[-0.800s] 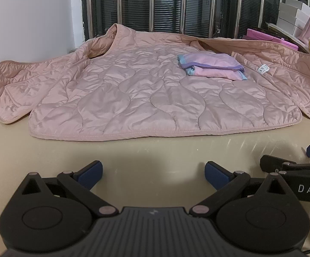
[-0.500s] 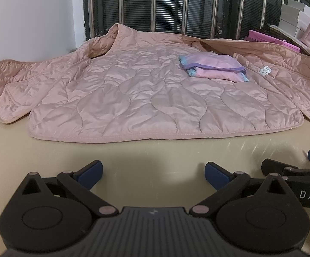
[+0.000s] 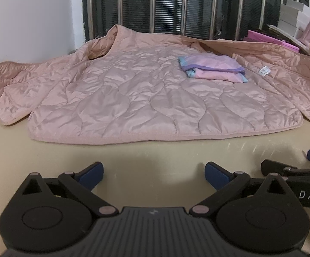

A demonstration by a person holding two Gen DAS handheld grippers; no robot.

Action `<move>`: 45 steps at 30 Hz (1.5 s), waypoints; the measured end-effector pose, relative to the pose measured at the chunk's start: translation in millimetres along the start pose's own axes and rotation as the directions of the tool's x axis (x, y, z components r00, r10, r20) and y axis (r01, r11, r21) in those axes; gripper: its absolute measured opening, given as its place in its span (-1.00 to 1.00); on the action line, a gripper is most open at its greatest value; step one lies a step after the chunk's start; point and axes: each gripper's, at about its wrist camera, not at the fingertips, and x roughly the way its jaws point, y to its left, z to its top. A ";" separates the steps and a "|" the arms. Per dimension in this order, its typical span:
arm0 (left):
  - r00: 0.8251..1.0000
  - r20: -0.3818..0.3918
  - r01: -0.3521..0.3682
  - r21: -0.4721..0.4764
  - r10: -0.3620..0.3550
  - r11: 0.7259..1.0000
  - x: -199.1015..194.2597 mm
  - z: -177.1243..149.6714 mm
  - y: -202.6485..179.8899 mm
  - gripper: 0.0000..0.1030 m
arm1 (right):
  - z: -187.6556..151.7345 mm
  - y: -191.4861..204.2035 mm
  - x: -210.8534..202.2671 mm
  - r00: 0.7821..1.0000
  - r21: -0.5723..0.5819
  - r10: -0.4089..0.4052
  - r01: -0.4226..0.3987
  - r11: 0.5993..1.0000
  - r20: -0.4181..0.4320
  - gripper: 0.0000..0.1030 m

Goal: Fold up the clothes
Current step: 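Move both grippers toward the folded pink-and-blue garment on the jacket, then grasp the garment edges with both grippers and lift it up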

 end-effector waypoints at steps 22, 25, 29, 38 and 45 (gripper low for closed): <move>0.963 -0.119 0.197 -0.292 -0.240 0.936 162.8 181.4 -6.8 0.68 | 166.6 -137.7 159.2 0.884 0.558 0.461 -0.421 0.715 0.076 0.26; 0.954 -0.167 0.178 -0.360 -0.251 0.916 194.0 187.6 -4.1 0.40 | 168.5 -134.9 176.9 0.900 0.544 0.436 -0.376 0.750 0.022 0.15; 0.957 -0.138 0.179 -0.410 -0.255 0.894 209.4 190.3 -0.6 -0.42 | 170.3 -133.4 201.1 0.905 0.525 0.426 -0.352 0.775 -0.021 -0.45; 0.910 -0.090 0.321 -0.466 -0.405 0.825 200.0 195.4 1.3 -1.00 | 186.4 -125.2 178.8 0.904 0.391 0.402 -0.427 0.815 0.148 -0.94; 0.885 0.009 0.442 -0.326 -0.465 0.836 148.0 194.7 -5.9 -0.91 | 209.8 -133.6 106.4 0.865 0.296 0.419 -0.492 0.819 0.277 -0.95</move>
